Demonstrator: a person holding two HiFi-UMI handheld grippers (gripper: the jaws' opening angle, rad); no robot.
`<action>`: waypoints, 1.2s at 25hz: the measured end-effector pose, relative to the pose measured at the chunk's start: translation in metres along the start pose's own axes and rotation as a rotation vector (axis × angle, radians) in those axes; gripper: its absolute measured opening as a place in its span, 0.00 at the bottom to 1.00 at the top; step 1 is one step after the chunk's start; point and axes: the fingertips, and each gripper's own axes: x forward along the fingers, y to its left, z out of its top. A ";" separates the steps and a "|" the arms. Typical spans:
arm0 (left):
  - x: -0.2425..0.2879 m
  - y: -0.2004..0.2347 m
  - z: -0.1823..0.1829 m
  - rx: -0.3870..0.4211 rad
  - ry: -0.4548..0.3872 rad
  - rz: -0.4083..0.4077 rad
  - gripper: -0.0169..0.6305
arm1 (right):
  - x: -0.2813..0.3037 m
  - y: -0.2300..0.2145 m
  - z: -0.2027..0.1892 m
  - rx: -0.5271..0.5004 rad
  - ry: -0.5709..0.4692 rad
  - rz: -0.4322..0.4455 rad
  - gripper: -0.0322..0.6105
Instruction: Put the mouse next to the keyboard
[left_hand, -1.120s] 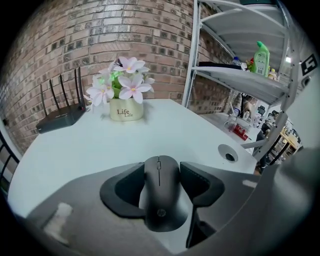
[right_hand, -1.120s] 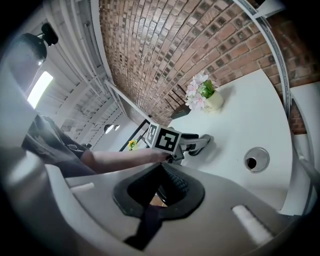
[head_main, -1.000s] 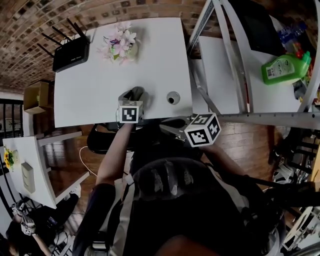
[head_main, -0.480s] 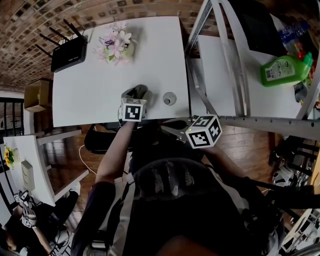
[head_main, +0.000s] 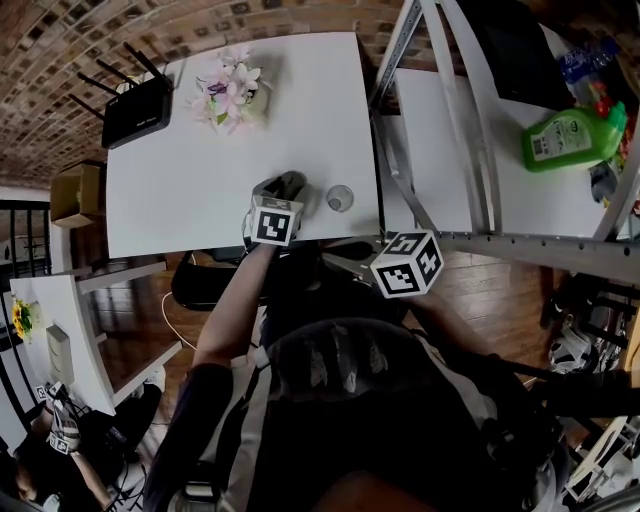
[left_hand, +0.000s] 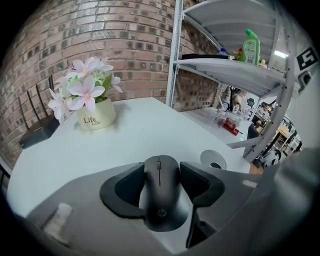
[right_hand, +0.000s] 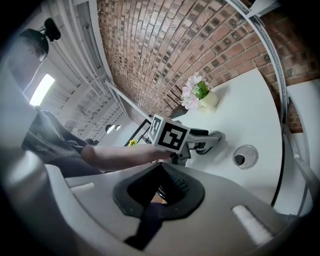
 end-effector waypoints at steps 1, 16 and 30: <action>0.002 0.000 0.000 0.008 -0.011 -0.002 0.38 | 0.001 0.001 0.000 -0.002 0.001 0.001 0.06; 0.007 -0.028 -0.003 0.045 -0.001 -0.055 0.38 | 0.004 0.004 -0.005 0.013 -0.009 -0.002 0.06; 0.008 -0.045 0.002 0.085 0.031 -0.084 0.38 | -0.001 0.003 -0.010 0.027 -0.015 -0.002 0.06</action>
